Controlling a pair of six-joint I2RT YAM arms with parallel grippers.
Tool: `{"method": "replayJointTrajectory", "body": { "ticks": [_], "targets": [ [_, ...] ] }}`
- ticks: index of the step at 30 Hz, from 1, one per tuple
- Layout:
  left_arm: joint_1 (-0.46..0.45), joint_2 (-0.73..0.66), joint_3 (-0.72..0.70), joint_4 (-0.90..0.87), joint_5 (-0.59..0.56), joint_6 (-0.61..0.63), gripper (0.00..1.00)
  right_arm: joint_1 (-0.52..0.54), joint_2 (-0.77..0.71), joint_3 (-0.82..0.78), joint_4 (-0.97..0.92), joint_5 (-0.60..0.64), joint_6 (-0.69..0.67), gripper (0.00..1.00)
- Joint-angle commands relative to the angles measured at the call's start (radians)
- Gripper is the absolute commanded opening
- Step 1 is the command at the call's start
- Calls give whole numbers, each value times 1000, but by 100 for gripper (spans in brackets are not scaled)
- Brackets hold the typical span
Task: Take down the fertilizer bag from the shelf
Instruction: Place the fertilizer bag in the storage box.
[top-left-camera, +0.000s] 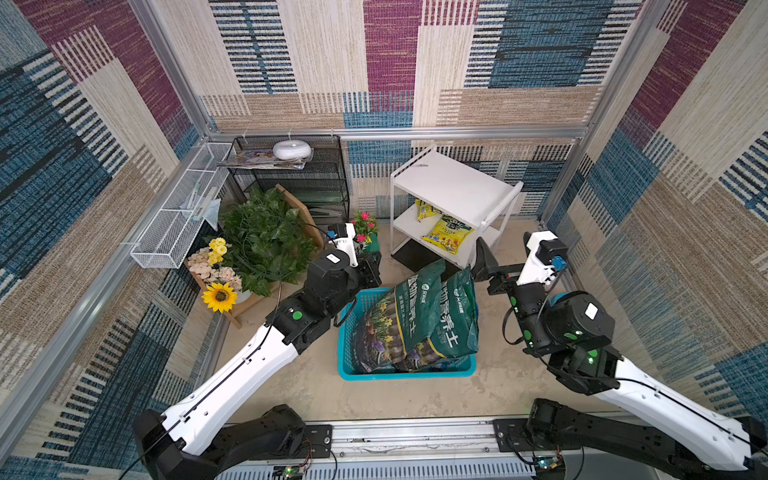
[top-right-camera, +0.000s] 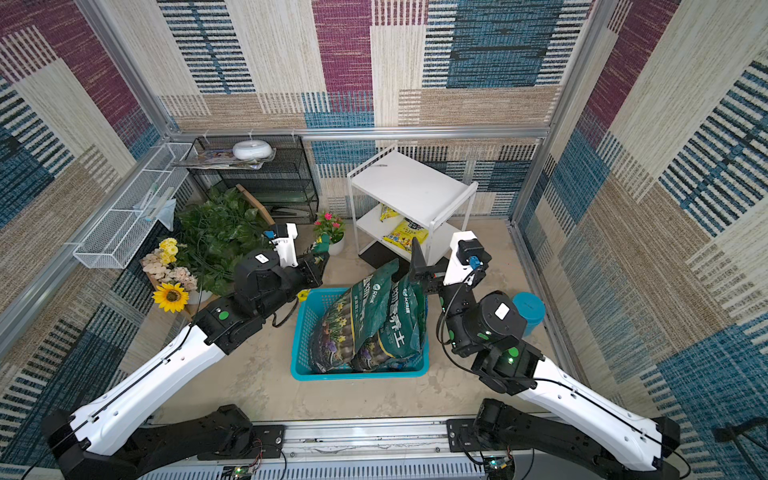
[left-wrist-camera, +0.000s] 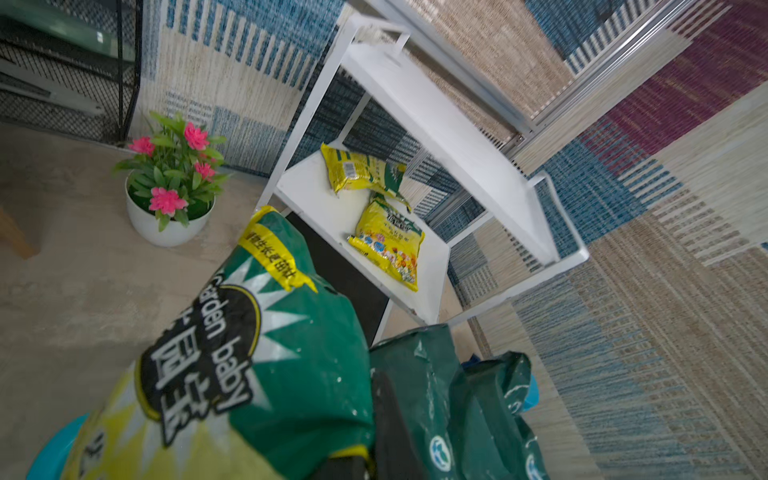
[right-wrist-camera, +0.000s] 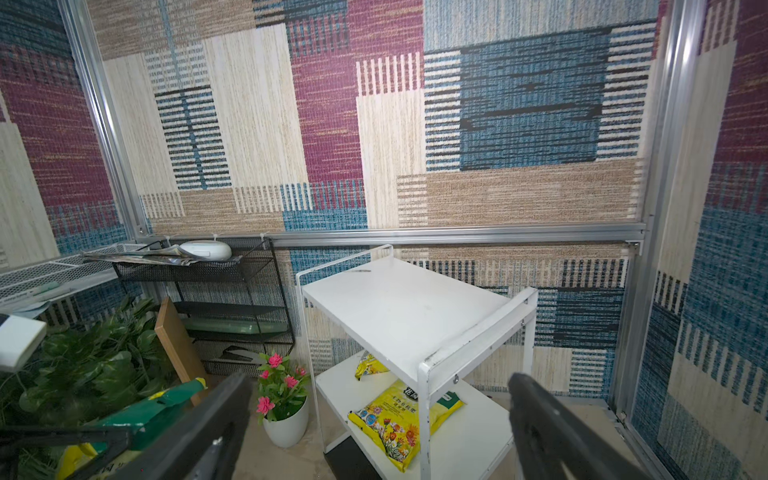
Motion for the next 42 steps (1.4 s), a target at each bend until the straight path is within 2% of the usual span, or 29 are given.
{"method": "replayJointTrajectory", "body": {
  "ticks": [1, 11, 23, 35, 42],
  "targets": [
    [0, -7, -58, 128, 49, 15, 0, -2, 17, 9, -3, -25, 24, 100],
    [4, -52, -305, 326, 12, -10, 0, -15, 22, -16, 8, -43, 37, 100],
    [18, -57, -509, 540, 35, 10, 0, -43, 56, -23, 19, -62, 61, 100],
    [18, -64, -717, 860, 50, -25, 0, -63, 44, -37, 26, -83, 81, 100],
    [13, -156, -799, 838, 22, -44, 0, -74, 24, -50, 37, -89, 91, 100]
  ]
}}
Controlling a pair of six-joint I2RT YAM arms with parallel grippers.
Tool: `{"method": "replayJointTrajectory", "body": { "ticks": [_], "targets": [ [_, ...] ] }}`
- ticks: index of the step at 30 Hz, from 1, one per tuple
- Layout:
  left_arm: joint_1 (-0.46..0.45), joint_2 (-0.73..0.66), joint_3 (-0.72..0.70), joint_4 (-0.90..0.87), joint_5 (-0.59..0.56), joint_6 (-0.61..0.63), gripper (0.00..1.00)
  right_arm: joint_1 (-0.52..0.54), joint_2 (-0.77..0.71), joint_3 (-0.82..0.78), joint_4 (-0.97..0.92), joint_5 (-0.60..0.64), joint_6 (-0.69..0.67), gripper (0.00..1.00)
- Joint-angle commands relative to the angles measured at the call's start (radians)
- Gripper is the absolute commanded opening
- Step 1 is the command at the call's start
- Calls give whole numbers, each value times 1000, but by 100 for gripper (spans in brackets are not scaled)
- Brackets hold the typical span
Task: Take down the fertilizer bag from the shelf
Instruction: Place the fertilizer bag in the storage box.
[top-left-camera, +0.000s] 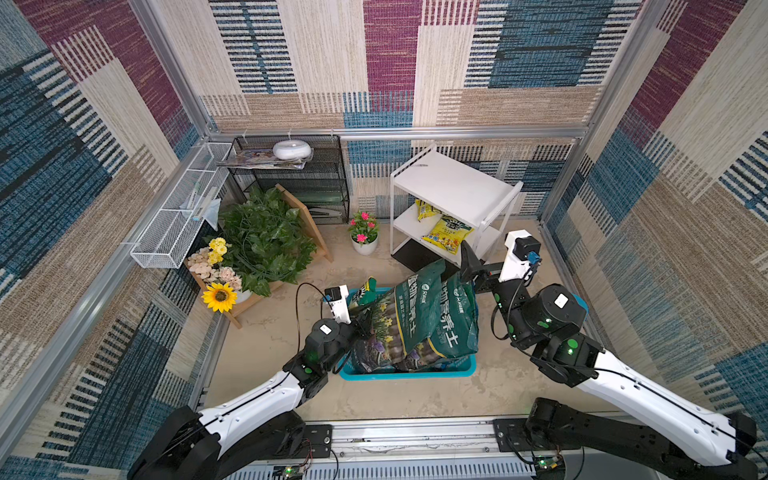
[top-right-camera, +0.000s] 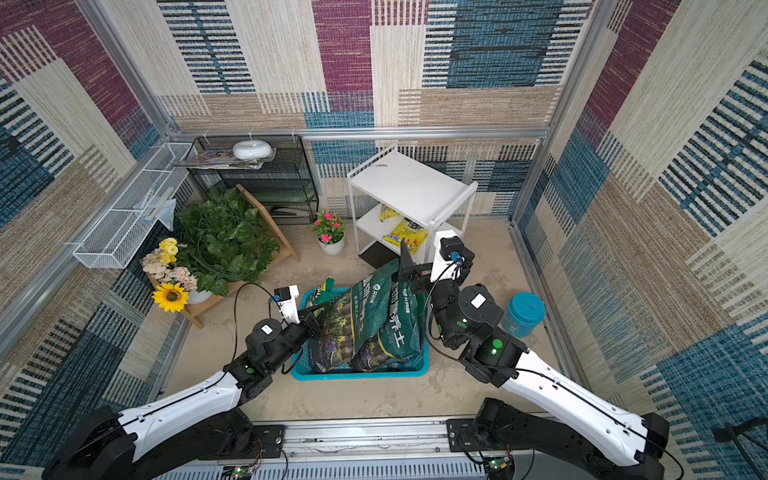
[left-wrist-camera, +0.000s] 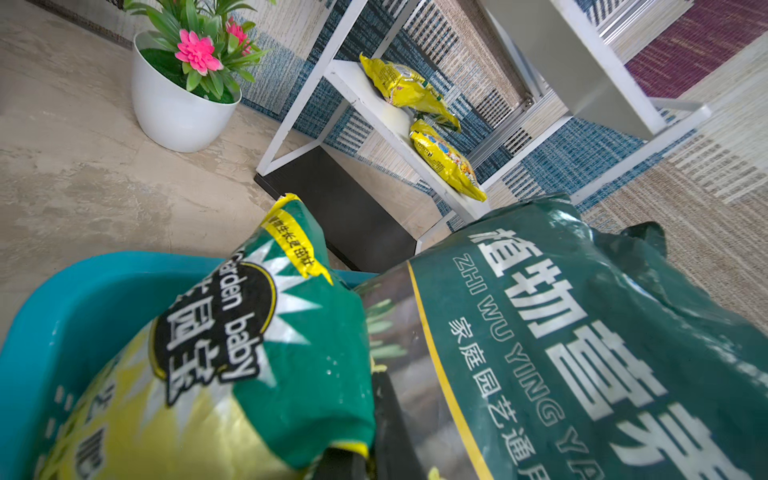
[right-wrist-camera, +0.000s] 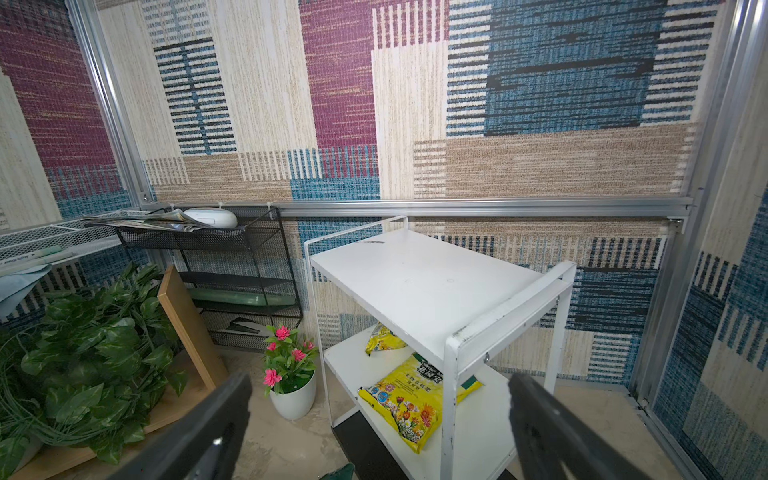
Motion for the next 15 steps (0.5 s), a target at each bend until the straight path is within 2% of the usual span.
{"method": "replayJointTrajectory", "body": {
  "ticks": [1, 10, 15],
  "targets": [
    [-4, -29, -4, 15, -10, -8, 0, -3, -4, -2, 37, -6, 14, 100],
    [-47, 32, -37, 90, 40, -47, 0, -7, 0, 0, 34, -12, 18, 100],
    [-78, 32, -61, 97, -4, -77, 0, -10, 4, 2, 33, -13, 19, 100]
  ]
}}
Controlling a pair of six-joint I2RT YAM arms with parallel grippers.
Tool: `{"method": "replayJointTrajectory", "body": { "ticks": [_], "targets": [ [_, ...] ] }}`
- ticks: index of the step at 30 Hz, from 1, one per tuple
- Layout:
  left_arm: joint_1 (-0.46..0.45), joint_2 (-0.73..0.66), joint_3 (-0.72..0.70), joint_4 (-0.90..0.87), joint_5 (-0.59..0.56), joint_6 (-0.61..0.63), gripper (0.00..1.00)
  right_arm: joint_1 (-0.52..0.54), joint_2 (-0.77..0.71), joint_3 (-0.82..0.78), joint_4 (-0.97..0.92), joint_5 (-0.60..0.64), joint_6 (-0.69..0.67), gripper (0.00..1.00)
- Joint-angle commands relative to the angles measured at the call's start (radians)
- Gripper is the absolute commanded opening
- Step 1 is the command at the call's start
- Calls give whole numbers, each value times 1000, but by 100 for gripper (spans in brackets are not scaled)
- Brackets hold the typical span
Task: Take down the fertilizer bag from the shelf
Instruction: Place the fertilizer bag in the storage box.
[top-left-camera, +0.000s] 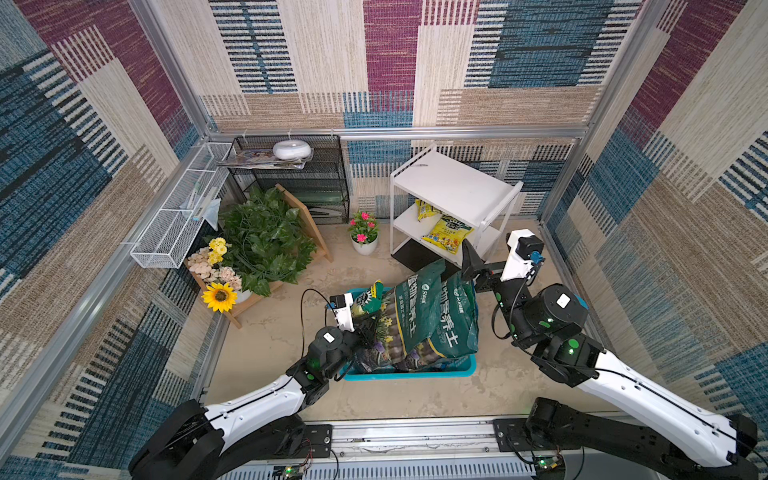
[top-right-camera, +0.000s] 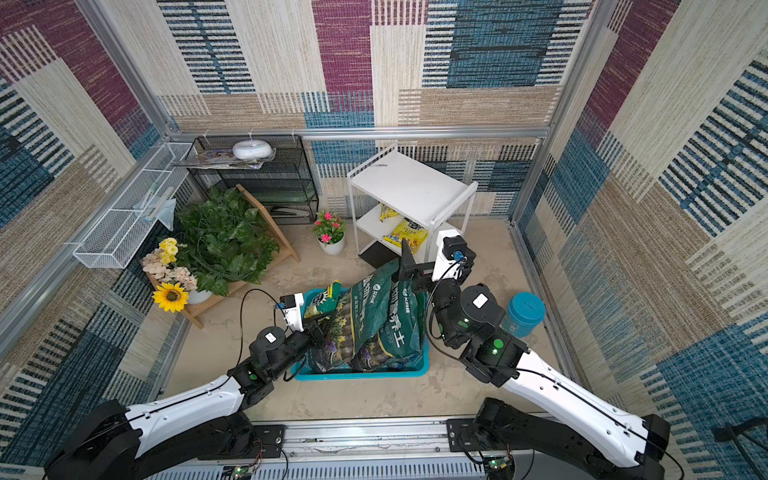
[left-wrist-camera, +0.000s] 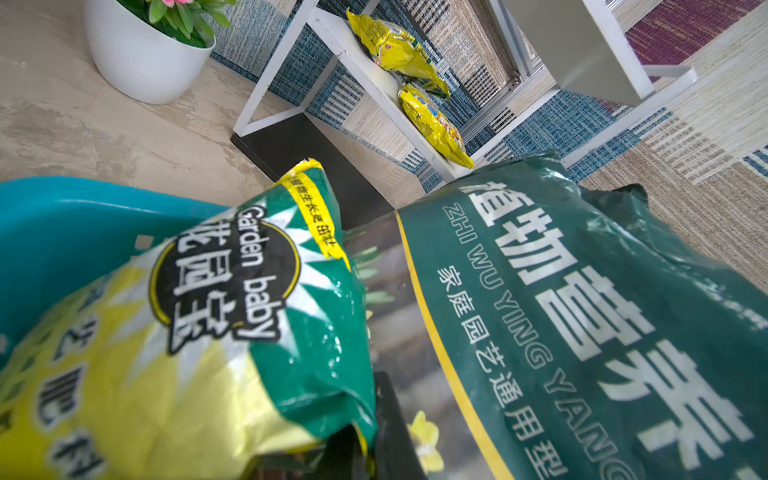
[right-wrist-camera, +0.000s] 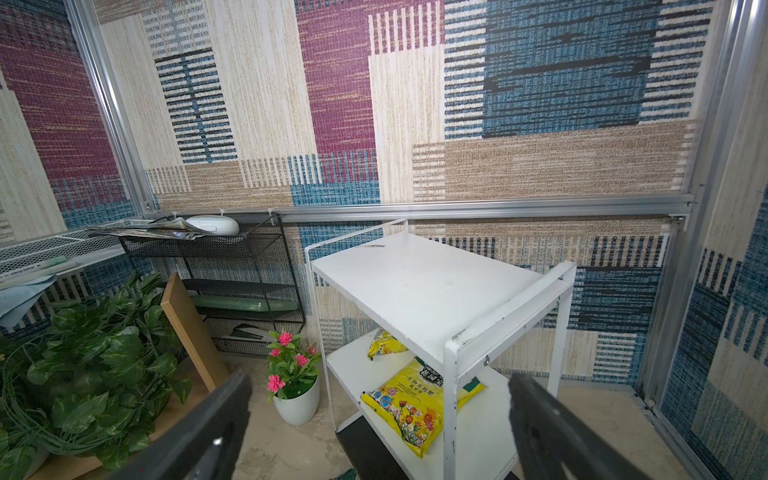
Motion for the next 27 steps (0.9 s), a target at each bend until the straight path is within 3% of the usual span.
{"method": "replayJointTrajectory", "body": {
  "ticks": [1, 2, 4, 5, 8, 13, 20, 27],
  "targets": [
    [-10, -26, -4, 5, -19, -16, 0, -2, 2, 2, 28, -7, 7, 100],
    [-12, -46, 6, -20, -20, -13, 16, -3, 3, 4, 29, -9, 5, 100],
    [-13, -97, 42, -93, -16, 0, 58, -5, 7, 11, 29, -12, 5, 100],
    [-13, -124, 68, -162, -13, 10, 70, -7, 11, 16, 28, -15, 3, 100],
    [-14, -191, 143, -269, -15, 44, 86, -10, 28, 44, 18, -29, -2, 100],
    [-11, -185, 320, -396, -28, 112, 87, -21, 71, 108, 21, -46, -21, 100],
    [22, 109, 623, -514, 102, 116, 83, -59, 120, 179, 36, -52, -76, 100],
    [212, 518, 938, -428, 441, -82, 71, -169, 130, 196, 29, -137, -58, 100]
  ]
}}
